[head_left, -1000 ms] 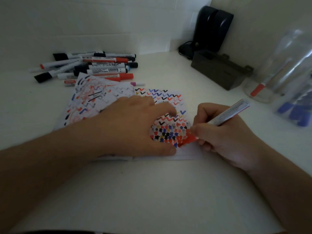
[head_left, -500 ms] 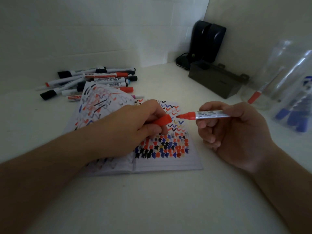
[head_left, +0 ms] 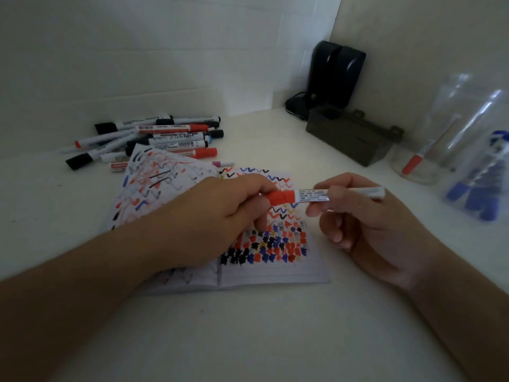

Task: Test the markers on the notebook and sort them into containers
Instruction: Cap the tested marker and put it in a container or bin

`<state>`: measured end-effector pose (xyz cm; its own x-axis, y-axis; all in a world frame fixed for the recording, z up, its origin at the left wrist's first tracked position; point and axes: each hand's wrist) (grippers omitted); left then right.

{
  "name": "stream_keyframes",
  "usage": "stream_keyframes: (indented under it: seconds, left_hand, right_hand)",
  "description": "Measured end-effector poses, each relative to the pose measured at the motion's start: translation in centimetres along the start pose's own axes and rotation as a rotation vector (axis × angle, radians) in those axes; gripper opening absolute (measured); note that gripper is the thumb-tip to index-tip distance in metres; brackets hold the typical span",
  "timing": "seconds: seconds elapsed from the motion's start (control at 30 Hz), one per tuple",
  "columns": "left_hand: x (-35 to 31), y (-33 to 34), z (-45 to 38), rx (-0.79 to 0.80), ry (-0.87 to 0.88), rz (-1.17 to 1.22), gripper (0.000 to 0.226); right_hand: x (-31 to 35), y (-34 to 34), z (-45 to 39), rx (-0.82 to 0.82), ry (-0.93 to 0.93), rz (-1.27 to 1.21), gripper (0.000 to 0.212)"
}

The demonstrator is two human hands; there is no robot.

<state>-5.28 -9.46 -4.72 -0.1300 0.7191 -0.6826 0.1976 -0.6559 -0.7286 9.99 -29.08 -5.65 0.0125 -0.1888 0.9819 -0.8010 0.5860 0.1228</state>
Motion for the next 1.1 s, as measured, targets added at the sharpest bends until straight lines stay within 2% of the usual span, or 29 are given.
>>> stream_keyframes:
  seconds: [0.07, 0.13, 0.43, 0.67, 0.77, 0.9, 1.1]
  left_hand:
    - [0.0, -0.1, 0.1, -0.037, -0.019, 0.071, 0.023]
    - [0.0, 0.0, 0.1, -0.077, -0.013, 0.074, 0.028]
    - [0.1, -0.2, -0.3, -0.158, 0.004, -0.064, 0.038]
    - [0.0, 0.2, -0.6, -0.224, 0.018, -0.164, 0.04]
    - [-0.2, 0.2, -0.6, -0.206, 0.005, -0.146, 0.039]
    - [-0.6, 0.1, -0.2, -0.126, -0.002, 0.07, 0.033]
    - [-1.6, 1.2, -0.9, -0.166, -0.004, -0.055, 0.031]
  right_hand:
    - [0.1, 0.0, 0.1, -0.026, -0.005, 0.011, 0.013]
    - [0.1, 0.1, 0.0, -0.033, -0.011, 0.005, 0.009]
    - [0.0, 0.0, 0.0, -0.058, -0.007, 0.015, 0.021]
    - [0.0, 0.0, 0.0, -0.067, 0.006, -0.024, 0.022]
    - [-0.1, 0.1, 0.1, -0.031, -0.029, 0.036, 0.019]
    - [-0.5, 0.2, 0.4, -0.013, -0.103, 0.07, 0.024]
    - [-0.6, 0.0, 0.5, -0.035, -0.158, 0.034, 0.015]
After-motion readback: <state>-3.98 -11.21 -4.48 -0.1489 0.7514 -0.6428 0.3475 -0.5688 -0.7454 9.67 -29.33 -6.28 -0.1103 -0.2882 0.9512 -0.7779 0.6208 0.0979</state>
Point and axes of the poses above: each hand's wrist, its own z-axis away from the middle knuckle, its own y-axis out of the palm, x = y × z, and after that the axes turned 9 degrees about -y, right-handed
